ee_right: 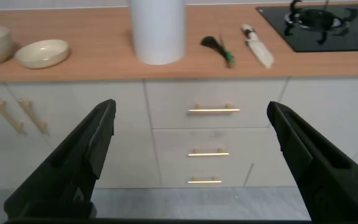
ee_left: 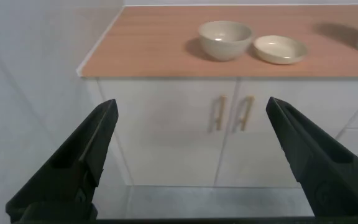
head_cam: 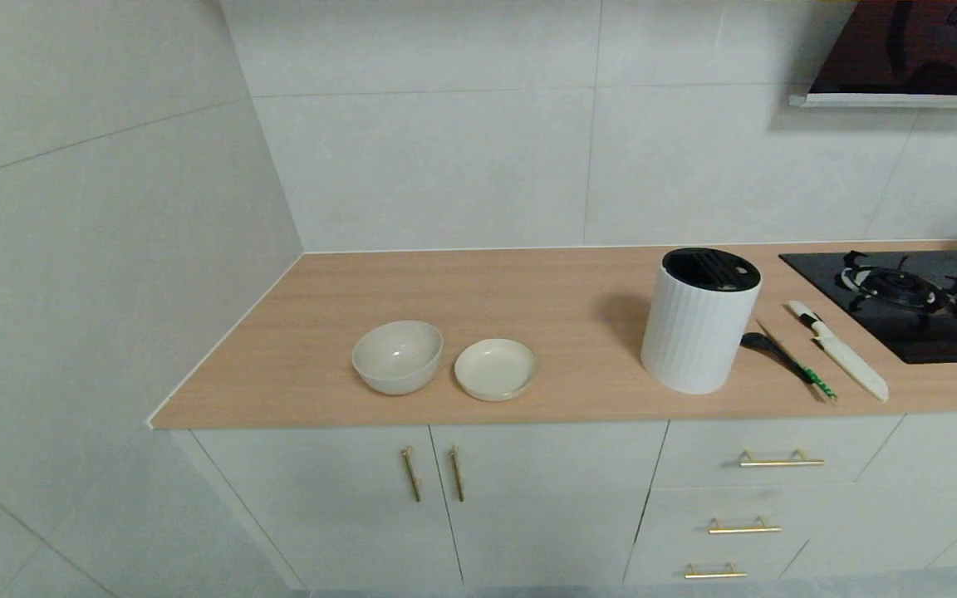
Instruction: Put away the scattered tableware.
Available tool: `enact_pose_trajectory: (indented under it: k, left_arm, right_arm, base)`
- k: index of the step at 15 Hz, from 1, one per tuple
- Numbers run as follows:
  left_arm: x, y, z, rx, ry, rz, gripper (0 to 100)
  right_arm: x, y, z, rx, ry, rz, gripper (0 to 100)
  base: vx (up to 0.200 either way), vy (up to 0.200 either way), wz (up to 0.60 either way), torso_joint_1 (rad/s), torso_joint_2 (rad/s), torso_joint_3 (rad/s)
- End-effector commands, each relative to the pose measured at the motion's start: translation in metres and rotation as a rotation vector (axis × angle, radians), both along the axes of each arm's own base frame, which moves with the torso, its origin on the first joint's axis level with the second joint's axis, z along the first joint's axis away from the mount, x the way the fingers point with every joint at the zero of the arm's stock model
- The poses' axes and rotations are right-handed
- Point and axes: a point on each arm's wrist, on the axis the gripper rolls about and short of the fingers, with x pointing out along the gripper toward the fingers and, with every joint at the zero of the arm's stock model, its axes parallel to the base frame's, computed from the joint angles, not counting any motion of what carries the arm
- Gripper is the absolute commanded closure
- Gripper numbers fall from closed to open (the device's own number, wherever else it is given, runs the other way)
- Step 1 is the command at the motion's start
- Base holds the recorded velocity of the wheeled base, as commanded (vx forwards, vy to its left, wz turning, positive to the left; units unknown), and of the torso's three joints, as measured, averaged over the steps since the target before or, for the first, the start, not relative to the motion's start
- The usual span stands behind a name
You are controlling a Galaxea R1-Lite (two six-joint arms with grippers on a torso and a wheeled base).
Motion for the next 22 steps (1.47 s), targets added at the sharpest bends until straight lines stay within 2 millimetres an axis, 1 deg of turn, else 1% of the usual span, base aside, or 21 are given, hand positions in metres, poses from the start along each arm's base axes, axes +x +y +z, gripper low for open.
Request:
enact_pose_trajectory:
  k: [1,10,22]
  left_arm:
    - [0.0000,0.0000,0.0001,0.000,0.000,0.000,0]
    - [0.0000,0.0000,0.0001,0.000,0.000,0.000,0]
    - [0.0000,0.0000,0.0001,0.001,0.000,0.000,0]
  right_arm:
    - [0.0001,0.0000,0.0001,0.000,0.001,0.000,0]
    - [0.0001,0.0000,0.0001,0.000,0.001,0.000,0]
    - [0.0001,0.0000,0.0001,0.000,0.001,0.000,0]
  base:
    - [0.000,0.200,0.00,-0.002,0.00,0.007]
    - [0.000,0.200,0.00,0.001,0.00,0.002]
    - [0.000,0.000,0.00,0.000,0.00,0.000]
